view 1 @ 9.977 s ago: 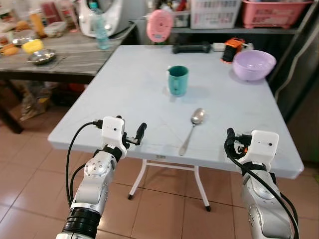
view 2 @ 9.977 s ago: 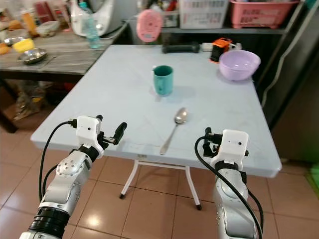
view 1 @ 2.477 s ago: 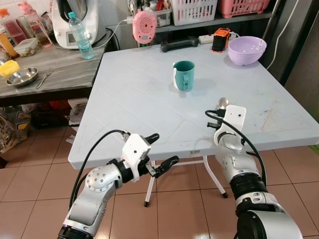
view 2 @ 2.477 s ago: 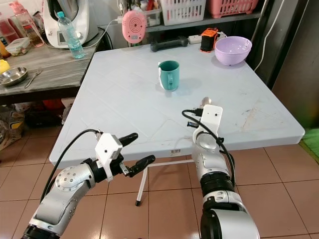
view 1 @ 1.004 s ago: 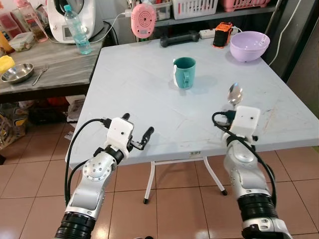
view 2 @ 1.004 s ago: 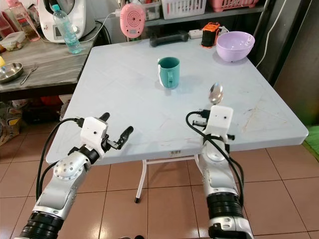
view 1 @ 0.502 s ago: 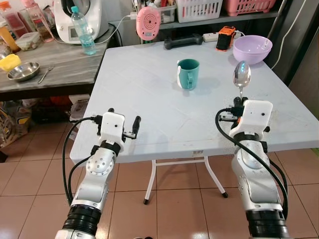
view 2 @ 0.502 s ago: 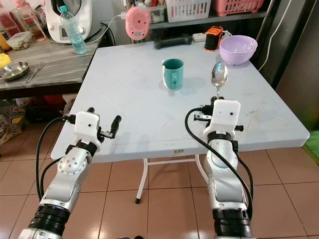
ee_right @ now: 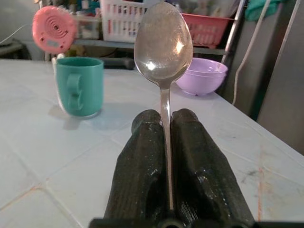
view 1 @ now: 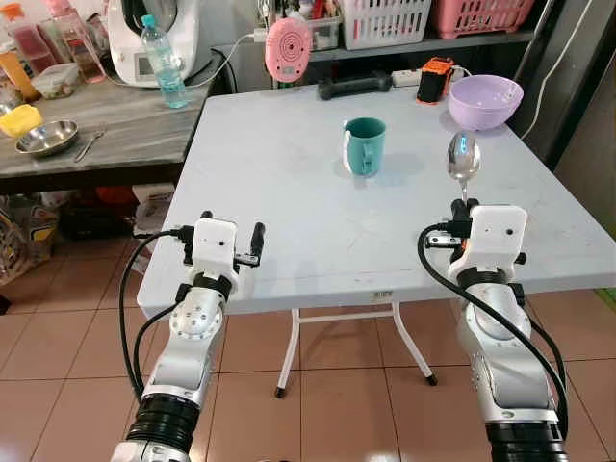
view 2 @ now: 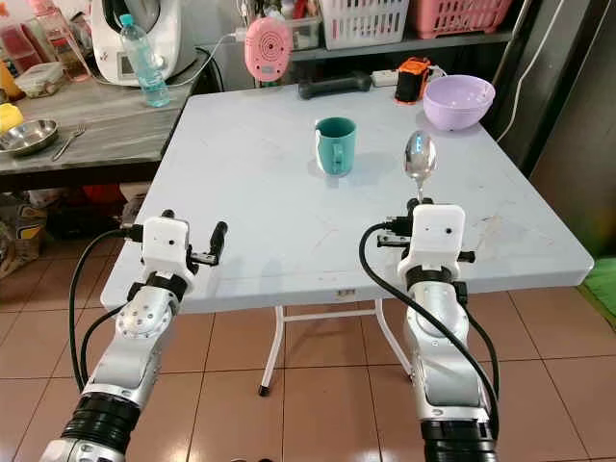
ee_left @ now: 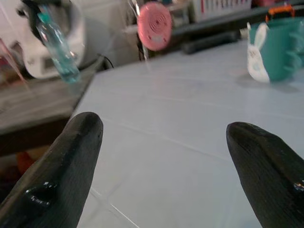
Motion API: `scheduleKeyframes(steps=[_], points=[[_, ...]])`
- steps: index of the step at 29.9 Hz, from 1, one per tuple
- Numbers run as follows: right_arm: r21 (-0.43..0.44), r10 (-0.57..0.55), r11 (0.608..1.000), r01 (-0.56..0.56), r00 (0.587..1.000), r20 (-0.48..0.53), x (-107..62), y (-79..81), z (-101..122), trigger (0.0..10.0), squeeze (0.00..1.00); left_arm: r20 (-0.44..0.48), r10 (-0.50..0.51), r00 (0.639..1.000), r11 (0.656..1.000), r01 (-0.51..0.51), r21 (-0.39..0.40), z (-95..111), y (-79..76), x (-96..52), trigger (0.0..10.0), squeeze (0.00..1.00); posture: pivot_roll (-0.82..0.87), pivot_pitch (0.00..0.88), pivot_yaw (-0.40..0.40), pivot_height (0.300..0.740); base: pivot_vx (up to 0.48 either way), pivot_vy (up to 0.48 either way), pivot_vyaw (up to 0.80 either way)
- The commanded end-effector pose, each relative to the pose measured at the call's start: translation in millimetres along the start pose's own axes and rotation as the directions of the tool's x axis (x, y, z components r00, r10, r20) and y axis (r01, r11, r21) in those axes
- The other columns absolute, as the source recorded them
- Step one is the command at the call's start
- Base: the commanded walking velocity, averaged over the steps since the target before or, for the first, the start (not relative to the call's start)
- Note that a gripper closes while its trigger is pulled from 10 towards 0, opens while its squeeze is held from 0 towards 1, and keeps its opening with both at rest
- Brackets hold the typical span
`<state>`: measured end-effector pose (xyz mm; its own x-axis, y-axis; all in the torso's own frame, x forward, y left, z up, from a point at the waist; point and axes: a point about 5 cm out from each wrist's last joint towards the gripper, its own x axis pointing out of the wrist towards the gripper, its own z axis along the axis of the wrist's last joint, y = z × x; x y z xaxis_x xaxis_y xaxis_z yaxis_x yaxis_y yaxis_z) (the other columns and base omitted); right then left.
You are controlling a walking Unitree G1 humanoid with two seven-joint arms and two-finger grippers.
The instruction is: Setting the table
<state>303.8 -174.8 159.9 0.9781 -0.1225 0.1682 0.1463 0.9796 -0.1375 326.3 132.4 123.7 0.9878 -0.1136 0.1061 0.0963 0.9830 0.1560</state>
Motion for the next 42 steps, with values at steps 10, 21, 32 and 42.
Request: scheduleKeyframes(steps=[10, 21, 32, 42], points=[[0.019, 0.000, 1.000, 0.000, 1.000, 0.017, -0.9, 2.6, 6.1, 10.0, 0.00, -0.017, 0.022, 1.000, 1.000, -0.022, -0.004, -5.7, 6.3, -1.3, 10.0, 0.00, -0.14, 0.000, 0.093, 0.740, 0.000, 0.000, 0.37], [0.026, -0.014, 1.000, 0.013, 1.000, 0.018, -1.3, 1.2, 6.7, 10.0, 0.00, -0.018, 0.015, 1.000, 1.000, -0.015, -0.024, -5.6, 5.4, 0.1, 10.0, 0.00, -0.14, 0.000, 0.099, 0.740, 0.000, 0.182, 0.00], [0.030, -0.019, 0.999, 0.018, 1.000, 0.013, -2.3, 1.3, 5.2, 10.0, 0.00, -0.017, 0.001, 1.000, 1.000, -0.001, -0.025, -5.7, 5.1, 0.1, 10.0, 0.00, -0.14, 0.000, 0.103, 0.740, 0.000, 0.360, 0.00], [0.032, -0.020, 0.999, 0.019, 1.000, 0.015, -1.7, 1.9, 5.4, 10.0, 0.00, -0.014, -0.005, 1.000, 1.000, 0.004, -0.027, -4.9, 4.4, 1.2, 10.0, 0.00, -0.14, 0.000, 0.105, 0.740, 0.000, 0.402, 0.00]])
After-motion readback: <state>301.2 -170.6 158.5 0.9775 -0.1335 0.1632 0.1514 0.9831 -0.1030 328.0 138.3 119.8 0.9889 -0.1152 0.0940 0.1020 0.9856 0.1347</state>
